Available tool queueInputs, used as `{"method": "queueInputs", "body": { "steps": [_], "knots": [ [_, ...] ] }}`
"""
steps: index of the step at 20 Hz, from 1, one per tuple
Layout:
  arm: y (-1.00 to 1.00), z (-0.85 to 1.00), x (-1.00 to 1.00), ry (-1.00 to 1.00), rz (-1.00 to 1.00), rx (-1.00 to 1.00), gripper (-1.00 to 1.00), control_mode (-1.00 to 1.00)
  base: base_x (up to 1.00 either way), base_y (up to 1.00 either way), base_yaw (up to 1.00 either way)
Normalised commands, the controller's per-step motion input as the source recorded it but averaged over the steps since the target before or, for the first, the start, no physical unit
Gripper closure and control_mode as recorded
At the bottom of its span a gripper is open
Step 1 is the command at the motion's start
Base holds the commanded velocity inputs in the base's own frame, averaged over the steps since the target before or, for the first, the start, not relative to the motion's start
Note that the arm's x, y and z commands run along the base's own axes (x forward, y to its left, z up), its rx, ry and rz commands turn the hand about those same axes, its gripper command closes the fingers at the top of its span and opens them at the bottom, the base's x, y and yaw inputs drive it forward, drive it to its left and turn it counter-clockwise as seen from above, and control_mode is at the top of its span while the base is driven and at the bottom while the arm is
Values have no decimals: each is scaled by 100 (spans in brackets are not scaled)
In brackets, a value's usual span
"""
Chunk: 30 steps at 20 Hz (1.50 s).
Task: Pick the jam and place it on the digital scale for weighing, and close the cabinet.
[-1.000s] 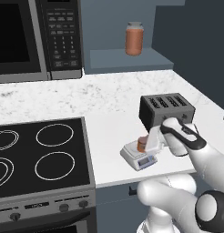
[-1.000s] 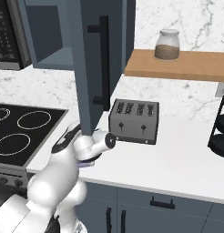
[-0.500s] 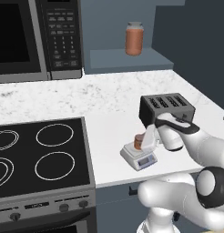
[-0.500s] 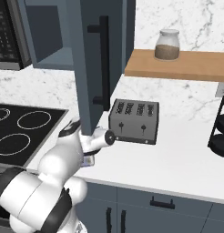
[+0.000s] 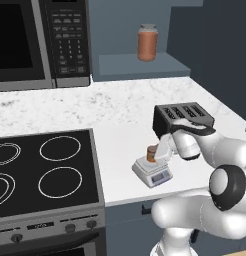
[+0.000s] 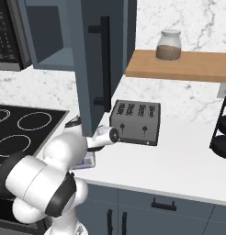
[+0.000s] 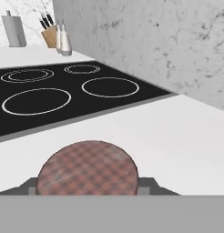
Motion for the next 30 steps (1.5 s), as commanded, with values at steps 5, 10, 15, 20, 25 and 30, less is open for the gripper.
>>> {"method": "queueInputs", "body": {
  "steps": [5,10,15,20,25,30],
  "knots": [
    [1,-2,-32,-2,3,0,100,-100,0,0,0],
    [0,0,1,-1,0,0,100,-100,0,0,0],
    [0,-1,8,-1,0,0,-100,-100,0,0,0],
    [0,1,-7,-3,0,0,-100,-100,0,0,0],
    [0,4,-2,-5,0,0,-100,-100,0,0,0],
    [0,22,-12,-12,0,0,-100,-100,0,0,0]
  ]
}}
